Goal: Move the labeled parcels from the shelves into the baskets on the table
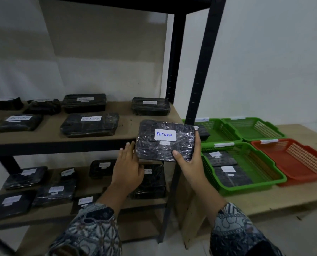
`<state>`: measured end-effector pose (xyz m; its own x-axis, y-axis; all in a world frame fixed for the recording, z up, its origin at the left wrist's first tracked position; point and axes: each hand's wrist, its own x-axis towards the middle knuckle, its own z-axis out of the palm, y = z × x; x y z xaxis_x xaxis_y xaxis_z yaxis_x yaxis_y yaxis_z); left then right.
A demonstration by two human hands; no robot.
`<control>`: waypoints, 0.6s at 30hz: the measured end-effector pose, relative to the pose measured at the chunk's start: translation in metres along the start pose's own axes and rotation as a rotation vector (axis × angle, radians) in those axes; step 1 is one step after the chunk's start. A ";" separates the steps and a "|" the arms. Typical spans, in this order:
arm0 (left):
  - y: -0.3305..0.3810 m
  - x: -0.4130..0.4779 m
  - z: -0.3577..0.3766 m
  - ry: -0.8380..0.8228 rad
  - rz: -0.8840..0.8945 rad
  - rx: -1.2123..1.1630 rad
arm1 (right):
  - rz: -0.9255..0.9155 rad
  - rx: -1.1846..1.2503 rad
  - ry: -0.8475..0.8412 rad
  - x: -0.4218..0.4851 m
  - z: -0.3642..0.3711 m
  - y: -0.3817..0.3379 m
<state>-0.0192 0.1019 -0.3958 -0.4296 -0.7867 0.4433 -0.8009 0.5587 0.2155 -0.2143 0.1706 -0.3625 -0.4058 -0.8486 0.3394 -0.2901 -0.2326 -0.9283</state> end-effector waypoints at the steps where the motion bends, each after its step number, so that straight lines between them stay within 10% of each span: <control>1: 0.006 -0.005 0.003 -0.010 0.007 -0.016 | -0.001 -0.006 0.009 -0.007 -0.007 0.001; 18: 0.146 0.009 0.075 -0.194 0.168 -0.068 | 0.149 -0.123 0.282 -0.037 -0.174 0.057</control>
<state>-0.1717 0.1564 -0.4258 -0.6317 -0.7131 0.3040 -0.6841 0.6973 0.2140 -0.3667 0.2710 -0.4012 -0.6703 -0.7000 0.2463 -0.3050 -0.0427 -0.9514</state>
